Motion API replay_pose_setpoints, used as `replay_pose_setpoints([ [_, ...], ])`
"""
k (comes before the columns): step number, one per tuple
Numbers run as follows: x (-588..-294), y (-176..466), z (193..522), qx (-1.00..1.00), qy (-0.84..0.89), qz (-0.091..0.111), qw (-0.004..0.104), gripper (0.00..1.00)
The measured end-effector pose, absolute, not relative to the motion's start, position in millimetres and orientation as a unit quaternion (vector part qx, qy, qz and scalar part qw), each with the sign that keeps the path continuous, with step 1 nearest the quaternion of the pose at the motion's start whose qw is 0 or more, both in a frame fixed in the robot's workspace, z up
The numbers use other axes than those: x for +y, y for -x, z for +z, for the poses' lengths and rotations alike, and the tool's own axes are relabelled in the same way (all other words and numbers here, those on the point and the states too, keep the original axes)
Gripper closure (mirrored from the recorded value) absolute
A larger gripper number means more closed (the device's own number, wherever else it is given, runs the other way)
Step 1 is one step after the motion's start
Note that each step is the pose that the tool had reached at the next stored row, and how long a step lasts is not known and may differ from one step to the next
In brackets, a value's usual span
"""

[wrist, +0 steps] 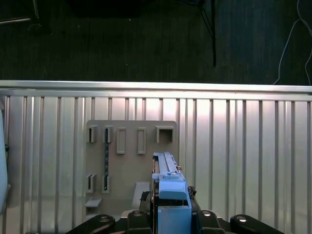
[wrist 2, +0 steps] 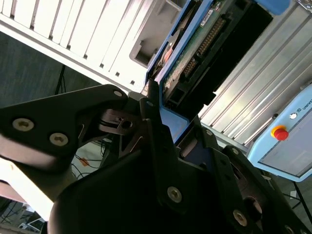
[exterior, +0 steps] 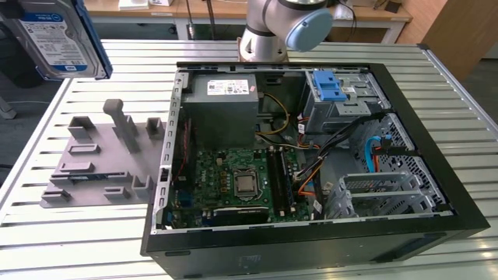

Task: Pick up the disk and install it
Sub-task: 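Pick up the disk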

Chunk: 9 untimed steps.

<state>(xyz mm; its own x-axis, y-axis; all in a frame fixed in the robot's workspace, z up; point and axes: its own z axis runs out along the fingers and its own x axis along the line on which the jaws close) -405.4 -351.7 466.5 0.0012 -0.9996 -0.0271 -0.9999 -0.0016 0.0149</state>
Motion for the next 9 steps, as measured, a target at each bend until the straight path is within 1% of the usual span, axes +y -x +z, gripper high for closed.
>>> replay_pose_setpoints([
  [9,-352.1,401.7,467.8,0.707,0.707,0.016,0.004,0.64],
])
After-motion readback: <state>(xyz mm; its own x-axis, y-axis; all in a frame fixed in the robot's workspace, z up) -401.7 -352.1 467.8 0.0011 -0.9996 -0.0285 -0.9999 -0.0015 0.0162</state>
